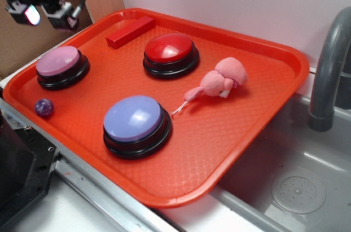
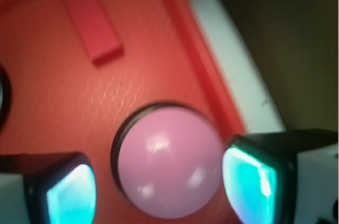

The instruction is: Push the pink button.

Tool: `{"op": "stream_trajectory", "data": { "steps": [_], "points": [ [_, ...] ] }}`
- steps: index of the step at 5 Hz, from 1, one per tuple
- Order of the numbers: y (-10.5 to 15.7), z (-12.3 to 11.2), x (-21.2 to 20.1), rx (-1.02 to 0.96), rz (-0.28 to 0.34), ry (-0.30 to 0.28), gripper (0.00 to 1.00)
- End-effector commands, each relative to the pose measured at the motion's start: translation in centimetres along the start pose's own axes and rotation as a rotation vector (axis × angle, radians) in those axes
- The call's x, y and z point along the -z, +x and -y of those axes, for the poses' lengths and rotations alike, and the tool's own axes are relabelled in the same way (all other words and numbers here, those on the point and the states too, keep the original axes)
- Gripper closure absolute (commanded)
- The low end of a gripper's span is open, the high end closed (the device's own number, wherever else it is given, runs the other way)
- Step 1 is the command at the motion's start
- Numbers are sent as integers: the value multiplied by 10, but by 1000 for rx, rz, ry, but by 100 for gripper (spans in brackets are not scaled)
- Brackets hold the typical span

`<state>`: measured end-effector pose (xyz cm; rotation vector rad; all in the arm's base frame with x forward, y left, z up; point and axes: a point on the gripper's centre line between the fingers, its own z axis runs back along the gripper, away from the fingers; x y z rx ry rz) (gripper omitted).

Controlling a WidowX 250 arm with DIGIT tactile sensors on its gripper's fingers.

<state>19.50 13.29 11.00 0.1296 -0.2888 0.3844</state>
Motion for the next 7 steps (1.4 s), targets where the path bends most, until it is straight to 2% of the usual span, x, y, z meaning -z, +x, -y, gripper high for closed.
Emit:
{"op": "stream_trajectory", "data": {
  "steps": [1, 3, 5, 7],
  "points": [
    [16, -8, -20, 13, 12, -34, 0],
    [19, -8, -38, -53, -59, -59, 0],
    [25, -10, -47, -73, -86, -23, 0],
    [27, -4, -49, -112, -122, -51, 0]
  ]
}}
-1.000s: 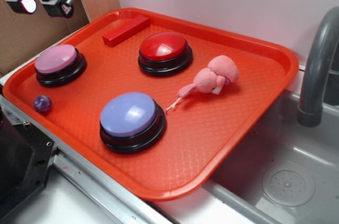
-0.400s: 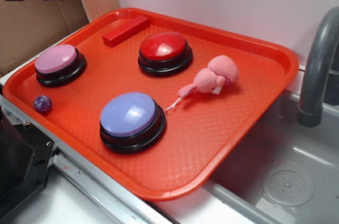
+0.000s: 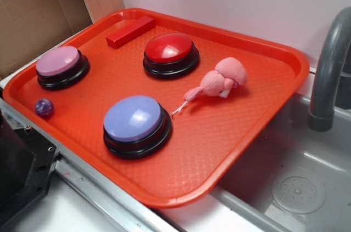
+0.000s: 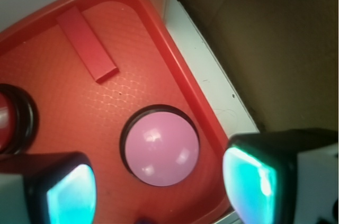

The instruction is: Push the pink button.

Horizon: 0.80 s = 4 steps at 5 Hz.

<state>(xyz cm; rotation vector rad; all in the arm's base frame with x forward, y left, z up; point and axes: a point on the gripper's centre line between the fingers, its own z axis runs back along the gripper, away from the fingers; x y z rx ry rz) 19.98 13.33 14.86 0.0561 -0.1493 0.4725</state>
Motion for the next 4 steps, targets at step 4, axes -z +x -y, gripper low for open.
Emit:
{"op": "stream_trajectory", "data": {
  "steps": [4],
  "points": [
    [11, 3, -16, 6, 52, -51, 0]
  ]
}}
